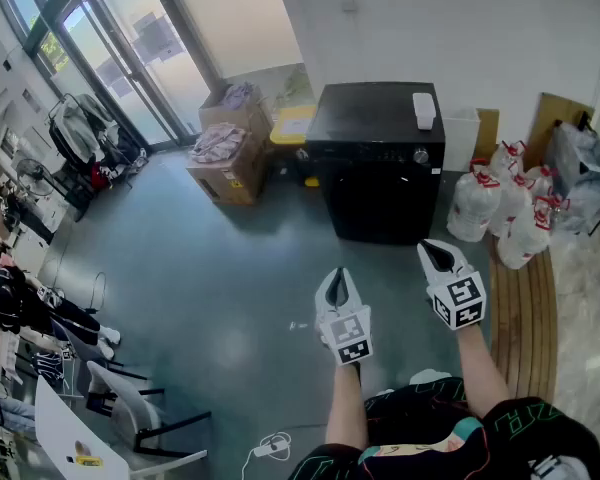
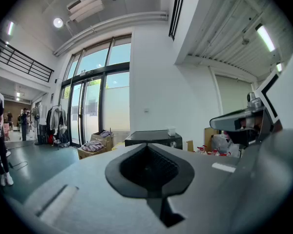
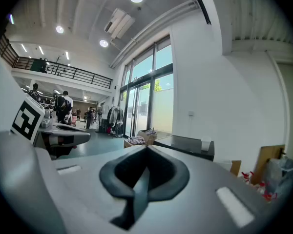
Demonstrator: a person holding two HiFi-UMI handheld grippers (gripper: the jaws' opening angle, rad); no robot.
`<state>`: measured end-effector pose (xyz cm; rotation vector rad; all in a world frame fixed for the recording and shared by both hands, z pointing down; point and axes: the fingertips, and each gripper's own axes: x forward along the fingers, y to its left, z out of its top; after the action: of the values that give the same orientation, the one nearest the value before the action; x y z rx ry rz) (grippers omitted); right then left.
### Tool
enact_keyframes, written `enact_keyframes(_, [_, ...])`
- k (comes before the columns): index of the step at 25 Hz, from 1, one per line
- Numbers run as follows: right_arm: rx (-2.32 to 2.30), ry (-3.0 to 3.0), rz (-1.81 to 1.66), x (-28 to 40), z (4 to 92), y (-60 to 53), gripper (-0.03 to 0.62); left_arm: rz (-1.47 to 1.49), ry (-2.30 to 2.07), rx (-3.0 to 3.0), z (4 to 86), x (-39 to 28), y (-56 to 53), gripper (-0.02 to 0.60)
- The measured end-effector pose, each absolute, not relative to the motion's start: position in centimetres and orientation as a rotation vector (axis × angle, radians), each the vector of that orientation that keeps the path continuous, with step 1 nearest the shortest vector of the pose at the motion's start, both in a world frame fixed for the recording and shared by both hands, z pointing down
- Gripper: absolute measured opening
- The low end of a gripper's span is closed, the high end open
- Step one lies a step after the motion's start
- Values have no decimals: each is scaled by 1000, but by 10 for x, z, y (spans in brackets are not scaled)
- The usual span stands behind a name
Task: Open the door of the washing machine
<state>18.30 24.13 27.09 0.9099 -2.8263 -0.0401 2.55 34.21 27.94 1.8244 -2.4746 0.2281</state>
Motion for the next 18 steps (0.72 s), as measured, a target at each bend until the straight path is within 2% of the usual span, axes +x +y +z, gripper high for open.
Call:
enact_keyframes(7, [913,-2837,-40,174,271,249,3,195,-2463,1805,286,16,345,11])
enact_keyframes(14, [1005,-2736,-7,204,286,228,3,167,-2365,1854,306,34,324,11])
enact_keyframes(18, [1013,-2696,25,203,297,213,3,126,-2362,1784,323,16,320,11])
